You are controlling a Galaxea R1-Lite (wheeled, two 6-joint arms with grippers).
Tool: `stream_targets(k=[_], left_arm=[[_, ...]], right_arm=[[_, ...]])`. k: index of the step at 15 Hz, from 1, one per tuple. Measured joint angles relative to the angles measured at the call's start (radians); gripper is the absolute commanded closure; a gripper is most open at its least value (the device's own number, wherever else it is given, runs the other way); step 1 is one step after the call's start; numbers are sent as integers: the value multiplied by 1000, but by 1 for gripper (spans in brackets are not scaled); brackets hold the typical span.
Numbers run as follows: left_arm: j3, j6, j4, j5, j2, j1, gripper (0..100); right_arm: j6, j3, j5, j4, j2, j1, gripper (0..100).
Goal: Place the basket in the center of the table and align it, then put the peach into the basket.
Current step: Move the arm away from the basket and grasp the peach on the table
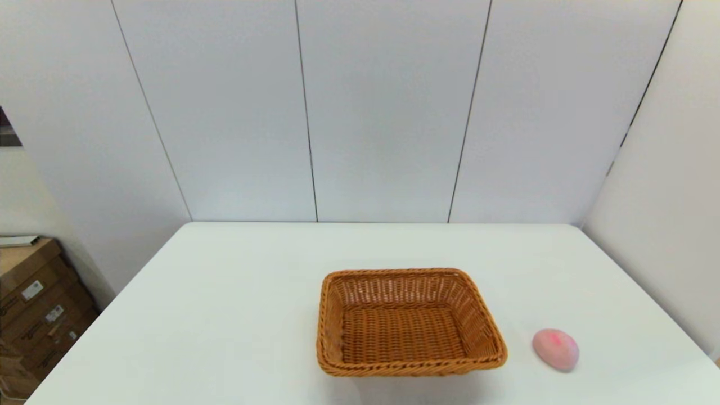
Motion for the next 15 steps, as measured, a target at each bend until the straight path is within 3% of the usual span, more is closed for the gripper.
stream_targets(k=[5, 11, 13, 15], left_arm=[[0, 7, 38, -5, -1, 0, 0], [0, -10, 38, -4, -1, 0, 0], [0, -15, 38, -4, -1, 0, 0], [0, -23, 38, -4, -1, 0, 0]], right_arm=[[1, -117, 6, 4, 307, 2, 0], [-49, -240, 6, -10, 969, 21, 0], [-72, -274, -13, -63, 1197, 32, 0], [-82, -297, -52, -168, 1402, 40, 0]])
